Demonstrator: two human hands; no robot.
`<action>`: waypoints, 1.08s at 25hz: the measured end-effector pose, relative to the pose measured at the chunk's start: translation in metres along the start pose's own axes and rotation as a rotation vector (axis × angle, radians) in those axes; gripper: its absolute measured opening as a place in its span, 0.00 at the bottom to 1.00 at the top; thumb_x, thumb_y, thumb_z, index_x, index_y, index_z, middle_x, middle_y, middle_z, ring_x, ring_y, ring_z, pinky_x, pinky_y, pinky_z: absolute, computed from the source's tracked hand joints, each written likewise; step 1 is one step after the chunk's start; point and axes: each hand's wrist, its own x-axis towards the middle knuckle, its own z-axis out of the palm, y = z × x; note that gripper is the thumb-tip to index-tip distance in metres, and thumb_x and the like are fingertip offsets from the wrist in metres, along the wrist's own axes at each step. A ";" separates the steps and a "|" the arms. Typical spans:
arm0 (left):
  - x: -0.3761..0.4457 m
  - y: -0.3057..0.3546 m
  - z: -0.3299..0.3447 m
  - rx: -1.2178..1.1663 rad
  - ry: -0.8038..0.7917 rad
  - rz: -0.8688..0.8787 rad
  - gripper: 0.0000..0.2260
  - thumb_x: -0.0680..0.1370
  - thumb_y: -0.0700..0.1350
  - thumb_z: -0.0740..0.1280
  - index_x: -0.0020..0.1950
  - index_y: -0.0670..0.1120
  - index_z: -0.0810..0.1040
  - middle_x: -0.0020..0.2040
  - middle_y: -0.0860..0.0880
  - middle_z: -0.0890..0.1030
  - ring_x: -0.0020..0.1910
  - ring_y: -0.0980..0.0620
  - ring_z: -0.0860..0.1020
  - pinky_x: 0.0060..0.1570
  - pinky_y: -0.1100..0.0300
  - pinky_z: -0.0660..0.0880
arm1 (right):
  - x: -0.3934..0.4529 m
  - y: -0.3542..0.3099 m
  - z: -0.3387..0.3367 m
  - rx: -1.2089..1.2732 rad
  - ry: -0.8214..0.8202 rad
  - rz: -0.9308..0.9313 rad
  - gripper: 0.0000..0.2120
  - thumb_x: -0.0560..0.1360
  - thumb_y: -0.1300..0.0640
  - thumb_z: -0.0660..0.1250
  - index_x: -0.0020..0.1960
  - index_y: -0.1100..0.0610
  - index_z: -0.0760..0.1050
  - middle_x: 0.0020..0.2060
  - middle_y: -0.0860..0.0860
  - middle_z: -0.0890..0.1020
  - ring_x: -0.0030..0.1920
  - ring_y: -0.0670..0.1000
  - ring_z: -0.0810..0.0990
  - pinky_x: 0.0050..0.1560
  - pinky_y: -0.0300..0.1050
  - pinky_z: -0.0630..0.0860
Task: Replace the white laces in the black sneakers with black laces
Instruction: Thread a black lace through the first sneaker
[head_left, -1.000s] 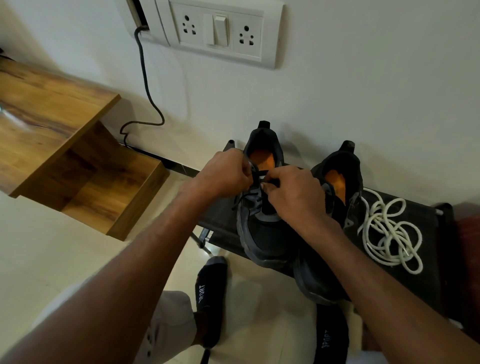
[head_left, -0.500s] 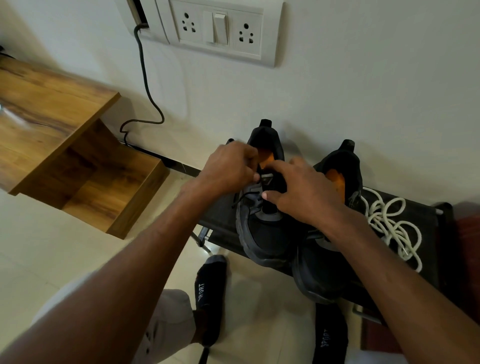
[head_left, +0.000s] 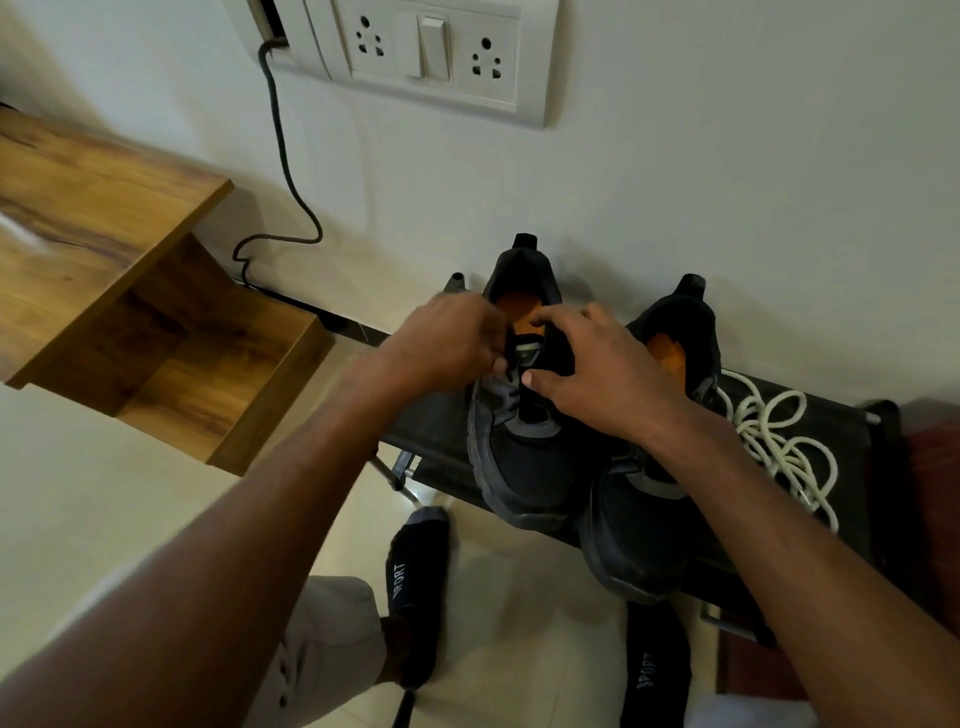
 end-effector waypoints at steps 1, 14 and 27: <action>-0.001 0.000 -0.007 -0.133 0.071 0.013 0.05 0.78 0.45 0.74 0.51 0.45 0.83 0.45 0.49 0.82 0.48 0.49 0.79 0.44 0.58 0.73 | 0.000 0.000 0.000 0.003 -0.002 -0.001 0.31 0.77 0.41 0.73 0.77 0.43 0.66 0.66 0.51 0.71 0.64 0.53 0.75 0.58 0.47 0.76; -0.001 -0.009 -0.009 -0.170 0.117 -0.100 0.16 0.79 0.59 0.71 0.48 0.45 0.80 0.39 0.49 0.79 0.38 0.51 0.78 0.34 0.57 0.71 | 0.000 0.003 0.000 0.032 -0.045 -0.004 0.27 0.81 0.44 0.68 0.77 0.42 0.64 0.67 0.52 0.71 0.65 0.55 0.75 0.60 0.49 0.75; -0.012 -0.002 -0.034 -1.321 0.211 -0.082 0.06 0.87 0.44 0.60 0.50 0.47 0.72 0.40 0.45 0.82 0.42 0.43 0.84 0.35 0.57 0.72 | -0.001 0.002 -0.003 0.042 -0.065 0.005 0.26 0.83 0.59 0.63 0.78 0.42 0.64 0.68 0.55 0.72 0.65 0.57 0.75 0.61 0.52 0.77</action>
